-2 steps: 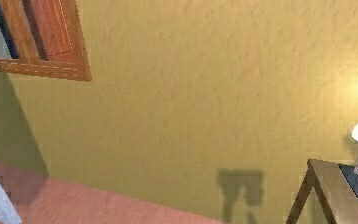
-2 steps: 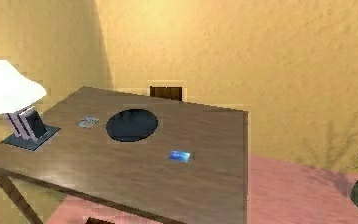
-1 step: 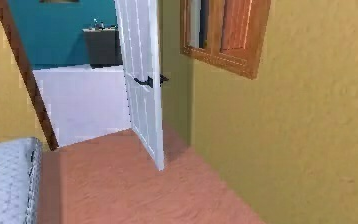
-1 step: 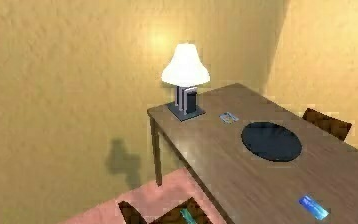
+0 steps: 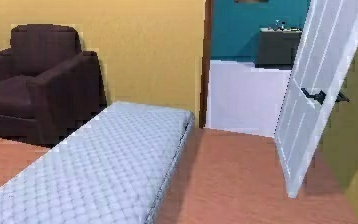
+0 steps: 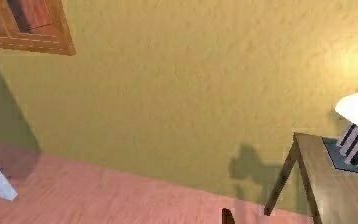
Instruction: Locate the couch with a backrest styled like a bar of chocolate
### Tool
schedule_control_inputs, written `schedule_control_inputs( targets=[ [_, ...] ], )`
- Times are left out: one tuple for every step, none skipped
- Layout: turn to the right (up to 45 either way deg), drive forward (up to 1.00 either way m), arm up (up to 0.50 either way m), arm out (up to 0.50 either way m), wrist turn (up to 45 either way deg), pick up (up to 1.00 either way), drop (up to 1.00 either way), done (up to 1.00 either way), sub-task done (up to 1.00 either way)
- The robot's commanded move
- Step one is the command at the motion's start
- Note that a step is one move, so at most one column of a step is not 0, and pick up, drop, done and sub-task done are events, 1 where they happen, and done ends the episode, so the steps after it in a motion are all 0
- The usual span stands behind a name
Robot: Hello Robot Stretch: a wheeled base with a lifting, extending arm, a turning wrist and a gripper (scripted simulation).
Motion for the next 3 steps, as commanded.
schedule_control_inputs(
  targets=[
    [-21.0,0.00,0.00,0.00,0.0,0.00,0.00,0.00,0.00],
    [0.0,0.10,0.00,0.00,0.0,0.00,0.00,0.00,0.00],
    [42.0,0.00,0.00,0.00,0.0,0.00,0.00,0.00,0.00]
  ],
)
